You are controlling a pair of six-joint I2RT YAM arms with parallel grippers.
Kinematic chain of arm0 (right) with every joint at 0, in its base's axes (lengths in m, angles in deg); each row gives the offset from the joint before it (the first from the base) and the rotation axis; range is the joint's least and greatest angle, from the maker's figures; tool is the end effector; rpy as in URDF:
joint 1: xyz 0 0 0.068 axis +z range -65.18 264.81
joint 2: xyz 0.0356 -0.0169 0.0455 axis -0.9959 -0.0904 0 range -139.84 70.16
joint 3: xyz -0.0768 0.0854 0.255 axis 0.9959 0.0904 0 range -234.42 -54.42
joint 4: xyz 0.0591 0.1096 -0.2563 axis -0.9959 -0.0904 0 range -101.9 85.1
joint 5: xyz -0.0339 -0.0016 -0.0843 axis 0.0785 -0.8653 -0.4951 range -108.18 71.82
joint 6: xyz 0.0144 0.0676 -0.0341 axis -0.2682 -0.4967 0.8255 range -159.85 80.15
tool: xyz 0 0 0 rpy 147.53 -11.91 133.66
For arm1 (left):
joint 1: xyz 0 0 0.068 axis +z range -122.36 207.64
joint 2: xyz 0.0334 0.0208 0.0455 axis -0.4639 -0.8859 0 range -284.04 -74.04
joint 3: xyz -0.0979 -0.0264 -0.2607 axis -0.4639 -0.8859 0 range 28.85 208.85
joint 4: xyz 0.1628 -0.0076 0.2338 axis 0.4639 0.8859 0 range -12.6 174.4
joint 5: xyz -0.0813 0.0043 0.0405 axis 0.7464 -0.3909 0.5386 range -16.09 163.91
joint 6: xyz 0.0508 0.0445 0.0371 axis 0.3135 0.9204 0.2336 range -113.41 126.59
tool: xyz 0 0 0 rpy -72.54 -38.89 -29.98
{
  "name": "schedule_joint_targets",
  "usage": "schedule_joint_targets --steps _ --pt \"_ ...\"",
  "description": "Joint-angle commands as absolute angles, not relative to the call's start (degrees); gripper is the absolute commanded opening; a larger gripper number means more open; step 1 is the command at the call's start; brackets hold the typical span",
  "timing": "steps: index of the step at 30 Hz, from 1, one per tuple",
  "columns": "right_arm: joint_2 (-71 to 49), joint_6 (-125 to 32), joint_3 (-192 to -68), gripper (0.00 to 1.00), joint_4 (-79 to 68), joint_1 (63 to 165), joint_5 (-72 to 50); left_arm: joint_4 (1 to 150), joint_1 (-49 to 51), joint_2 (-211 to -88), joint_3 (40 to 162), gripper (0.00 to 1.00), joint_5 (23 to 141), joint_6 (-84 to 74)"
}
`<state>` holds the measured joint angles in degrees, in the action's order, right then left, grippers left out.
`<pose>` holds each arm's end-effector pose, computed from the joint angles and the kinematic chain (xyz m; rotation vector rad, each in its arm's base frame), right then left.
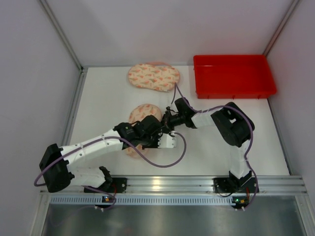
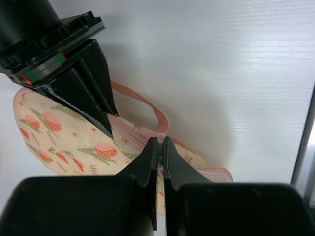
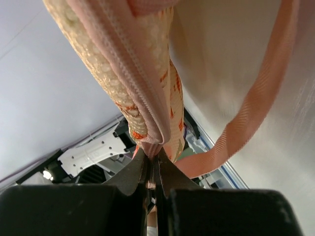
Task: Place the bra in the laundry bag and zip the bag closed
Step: Zip the laundry bag at the center of the board.
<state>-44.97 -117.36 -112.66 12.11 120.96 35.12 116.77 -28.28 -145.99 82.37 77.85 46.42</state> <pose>0.3079 0.2901 0.0930 -0.3139 -2.3918 -1.5640 0.1562 -0.2388 0.2249 1.9367 1.7167 -0.1927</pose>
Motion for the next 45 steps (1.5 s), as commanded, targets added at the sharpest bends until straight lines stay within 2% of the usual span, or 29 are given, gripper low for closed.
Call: schedule_joint_targets --steps 1,11,12,13,14,15,17,19,25,31,34,35,37,41,45 --pt "-46.91 -114.91 -116.64 0.0 11.98 117.16 28.58 127.75 -29.4 -141.99 80.1 0.0 87.43 44.81" --pt "-48.5 -109.64 -121.65 0.0 8.37 115.75 29.54 128.73 -30.28 -138.29 76.84 0.0 89.38 46.41" --pt "-48.5 -108.85 -122.0 0.07 8.37 115.84 30.07 127.85 -30.19 -139.77 77.8 0.0 88.59 45.44" --pt "-48.5 -108.67 -122.62 0.21 8.28 115.93 31.29 127.24 -30.19 -140.83 78.59 0.0 87.54 43.69" --pt "-48.15 -108.67 -122.8 0.46 8.28 116.02 31.56 124.79 -30.19 -141.97 79.03 0.0 85.44 42.81" --pt "-47.27 -107.62 -122.8 0.58 7.93 115.93 31.65 123.64 -30.19 -143.9 80.17 0.0 84.11 41.93" --pt "-46.3 -104.82 -123.15 0.74 4.25 115.67 31.65 120.05 -30.19 -145.76 81.41 0.0 81.48 40.34" --pt "-44.37 -103.05 -122.37 0.77 1.44 115.66 31.74 117.83 -30.1 -148.3 83.34 0.0 79.71 38.93" --pt "-40.41 -99.35 -118.68 0.71 -1.56 115.66 30.25 110.62 -29.31 -152.61 86.24 0.0 72.61 37.52" --pt "-40.58 -101.46 -117.26 0.56 1.33 117.86 31.39 108.6 -29.05 -154.29 87.56 0.0 72.24 37.44" --pt "-41.81 -103.39 -117.87 0.37 3.53 119.79 32.53 108.68 -29.05 -154.2 87.13 0.0 72.5 37.78" --pt "-42.16 -103.57 -118.31 0.2 3.71 120.23 32.71 108.68 -29.05 -154.2 86.95 0.0 72.76 37.96" --pt "-43.66 -103.66 -120.15 0.0 3.36 120.15 33.41 108.95 -29.05 -152.8 85.29 0.0 73.64 39.36" --pt "-46.03 -101.73 -124.02 0.0 1.17 118.83 33.33 111.84 -29.31 -149.02 81.33 0.0 81.88 42.44" --pt "-48.23 -100.41 -128.58 0.0 0.02 117.86 33.76 115.89 -31.15 -144.19 76.67 0.0 84.19 44.38"
